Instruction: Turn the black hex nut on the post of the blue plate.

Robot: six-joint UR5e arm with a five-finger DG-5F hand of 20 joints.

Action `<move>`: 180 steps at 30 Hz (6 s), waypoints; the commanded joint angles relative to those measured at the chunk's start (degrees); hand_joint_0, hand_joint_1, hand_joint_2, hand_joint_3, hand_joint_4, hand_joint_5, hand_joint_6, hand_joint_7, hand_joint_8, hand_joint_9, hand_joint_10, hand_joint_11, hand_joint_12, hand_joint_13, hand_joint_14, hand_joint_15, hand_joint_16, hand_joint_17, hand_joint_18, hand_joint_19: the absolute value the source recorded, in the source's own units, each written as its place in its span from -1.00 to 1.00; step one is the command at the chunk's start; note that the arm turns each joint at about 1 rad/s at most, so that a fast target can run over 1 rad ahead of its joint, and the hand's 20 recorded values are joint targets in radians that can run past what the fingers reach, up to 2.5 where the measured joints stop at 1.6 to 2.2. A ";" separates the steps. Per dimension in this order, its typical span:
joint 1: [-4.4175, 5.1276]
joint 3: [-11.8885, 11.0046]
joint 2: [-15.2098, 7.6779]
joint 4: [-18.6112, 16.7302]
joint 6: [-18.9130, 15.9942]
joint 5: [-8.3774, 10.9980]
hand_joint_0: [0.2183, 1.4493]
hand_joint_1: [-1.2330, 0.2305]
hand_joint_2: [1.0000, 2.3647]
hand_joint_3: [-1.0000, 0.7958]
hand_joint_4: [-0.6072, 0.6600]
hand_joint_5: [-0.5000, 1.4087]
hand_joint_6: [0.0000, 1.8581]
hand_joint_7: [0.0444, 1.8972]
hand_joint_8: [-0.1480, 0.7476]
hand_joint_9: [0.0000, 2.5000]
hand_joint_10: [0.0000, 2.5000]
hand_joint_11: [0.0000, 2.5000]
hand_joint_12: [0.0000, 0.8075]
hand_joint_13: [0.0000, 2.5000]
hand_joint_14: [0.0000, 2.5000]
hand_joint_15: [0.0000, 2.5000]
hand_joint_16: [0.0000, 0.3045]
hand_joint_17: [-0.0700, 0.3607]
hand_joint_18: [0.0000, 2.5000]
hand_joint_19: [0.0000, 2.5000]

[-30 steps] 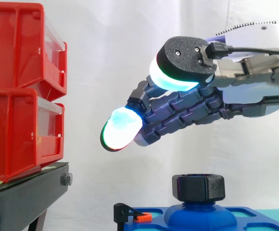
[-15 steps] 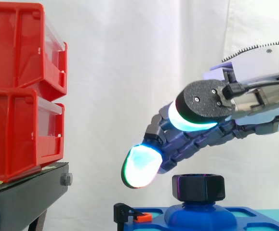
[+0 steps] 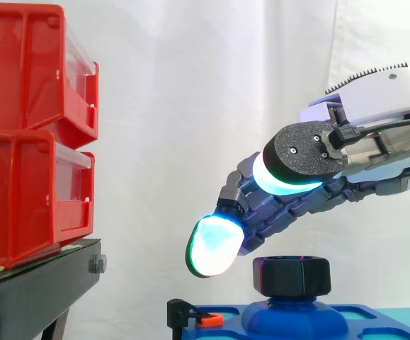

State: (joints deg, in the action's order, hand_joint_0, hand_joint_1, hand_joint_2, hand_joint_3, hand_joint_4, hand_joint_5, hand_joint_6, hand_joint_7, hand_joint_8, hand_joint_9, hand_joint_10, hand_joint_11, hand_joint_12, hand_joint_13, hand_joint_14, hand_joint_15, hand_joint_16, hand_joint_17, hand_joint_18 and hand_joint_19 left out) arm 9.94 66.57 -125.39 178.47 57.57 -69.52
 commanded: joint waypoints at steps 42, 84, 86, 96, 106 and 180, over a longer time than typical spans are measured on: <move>-2.38 -0.21 1.81 4.25 3.25 -3.87 -0.60 0.24 -1.00 -0.44 0.19 -0.70 -0.46 -0.26 -0.13 -0.76 -1.00 -1.00 -0.11 -0.86 -1.00 -1.00 -0.62 -0.08 -1.00 -1.00; -3.35 -0.30 2.69 -1.90 5.01 -6.95 -0.60 0.25 -1.00 -0.44 0.20 -0.70 -0.46 -0.24 -0.13 -0.76 -1.00 -1.00 -0.11 -0.86 -1.00 -0.99 -0.63 -0.08 -1.00 -1.00; -3.26 -0.30 2.69 -1.90 5.01 -6.95 -0.60 0.25 -1.00 -0.44 0.20 -0.70 -0.46 -0.24 -0.13 -0.76 -1.00 -1.00 -0.11 -0.86 -1.00 -0.99 -0.62 -0.08 -1.00 -1.00; -2.99 -0.21 1.55 -3.66 5.19 -6.86 -0.60 0.25 -1.00 -0.44 0.20 -0.70 -0.46 -0.24 -0.13 -0.76 -1.00 -1.00 -0.11 -0.86 -1.00 -0.99 -0.62 -0.08 -1.00 -1.00; -2.99 0.58 1.55 -1.90 5.19 -6.86 -0.60 0.25 -1.00 -0.44 0.20 -0.70 -0.46 -0.25 -0.13 -0.76 -1.00 -1.00 -0.11 -0.86 -1.00 -0.99 -0.62 -0.08 -1.00 -1.00; -6.25 0.84 1.73 6.01 5.36 -12.66 -0.60 0.25 -1.00 -0.44 0.20 -0.70 -0.46 -0.24 -0.14 -0.76 -1.00 -1.00 -0.11 -0.86 -1.00 -0.99 -0.63 -0.08 -1.00 -1.00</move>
State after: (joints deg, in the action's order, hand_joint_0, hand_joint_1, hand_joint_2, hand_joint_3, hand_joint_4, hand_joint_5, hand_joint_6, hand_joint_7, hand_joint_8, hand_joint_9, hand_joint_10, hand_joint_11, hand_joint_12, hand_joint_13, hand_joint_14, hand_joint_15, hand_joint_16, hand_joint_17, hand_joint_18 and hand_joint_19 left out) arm 4.04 67.42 -123.68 184.42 62.93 -81.66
